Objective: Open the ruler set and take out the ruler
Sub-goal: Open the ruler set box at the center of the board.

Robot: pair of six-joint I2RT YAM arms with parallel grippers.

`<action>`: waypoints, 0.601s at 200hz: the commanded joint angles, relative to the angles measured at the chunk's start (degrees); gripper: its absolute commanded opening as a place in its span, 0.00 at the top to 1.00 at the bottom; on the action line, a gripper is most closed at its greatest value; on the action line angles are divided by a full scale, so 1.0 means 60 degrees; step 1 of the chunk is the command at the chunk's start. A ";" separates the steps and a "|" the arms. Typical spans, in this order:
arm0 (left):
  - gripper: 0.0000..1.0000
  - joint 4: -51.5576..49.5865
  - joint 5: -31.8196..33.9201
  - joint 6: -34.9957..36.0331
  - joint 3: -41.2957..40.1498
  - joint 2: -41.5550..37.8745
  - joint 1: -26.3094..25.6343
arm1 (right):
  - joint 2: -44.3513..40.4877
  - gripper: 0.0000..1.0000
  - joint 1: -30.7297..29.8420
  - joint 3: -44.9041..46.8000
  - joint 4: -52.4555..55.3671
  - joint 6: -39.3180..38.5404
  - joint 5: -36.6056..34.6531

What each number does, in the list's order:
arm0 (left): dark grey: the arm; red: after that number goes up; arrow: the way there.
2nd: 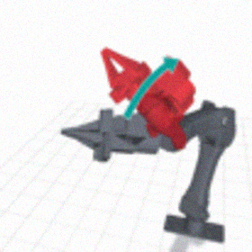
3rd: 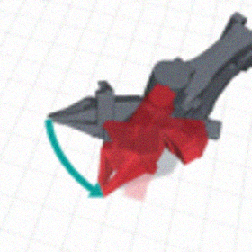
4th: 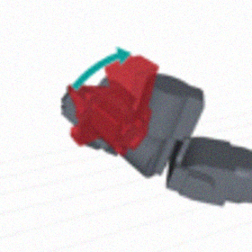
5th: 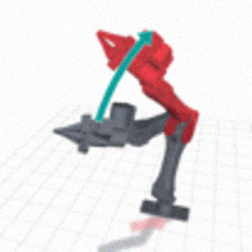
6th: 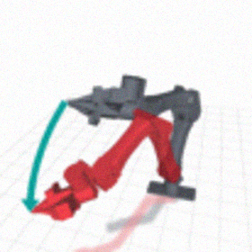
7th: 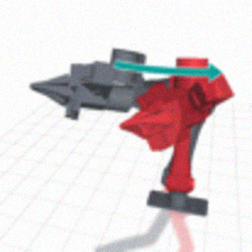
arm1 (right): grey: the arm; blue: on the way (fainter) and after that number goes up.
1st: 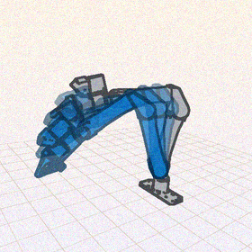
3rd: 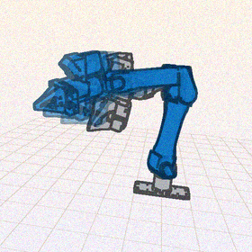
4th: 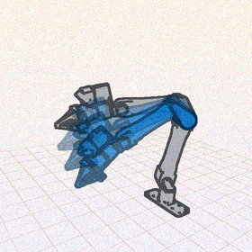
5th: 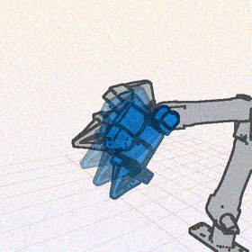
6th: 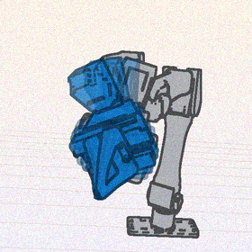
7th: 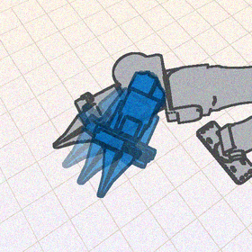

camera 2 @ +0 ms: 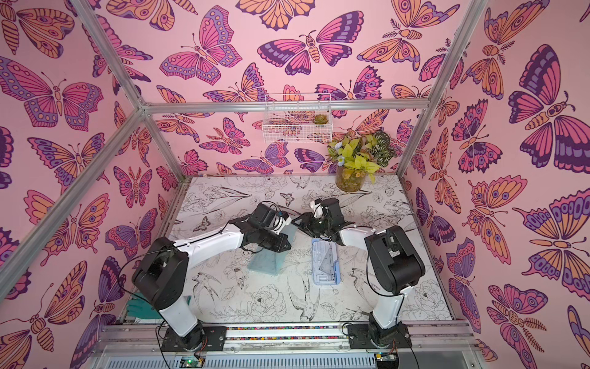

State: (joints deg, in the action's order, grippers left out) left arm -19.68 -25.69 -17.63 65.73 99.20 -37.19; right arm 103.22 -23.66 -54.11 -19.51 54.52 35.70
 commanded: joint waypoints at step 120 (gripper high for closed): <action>1.00 0.0319 0.0961 0.0058 -0.0358 -0.0011 -0.0183 | 0.0033 0.84 -0.0071 -0.0269 0.0949 -0.0181 -0.0135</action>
State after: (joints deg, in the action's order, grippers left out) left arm -18.87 -20.88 -18.31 64.25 99.20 -37.87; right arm 103.31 -23.68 -54.15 -16.10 54.96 35.59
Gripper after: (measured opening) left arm 0.086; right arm 0.169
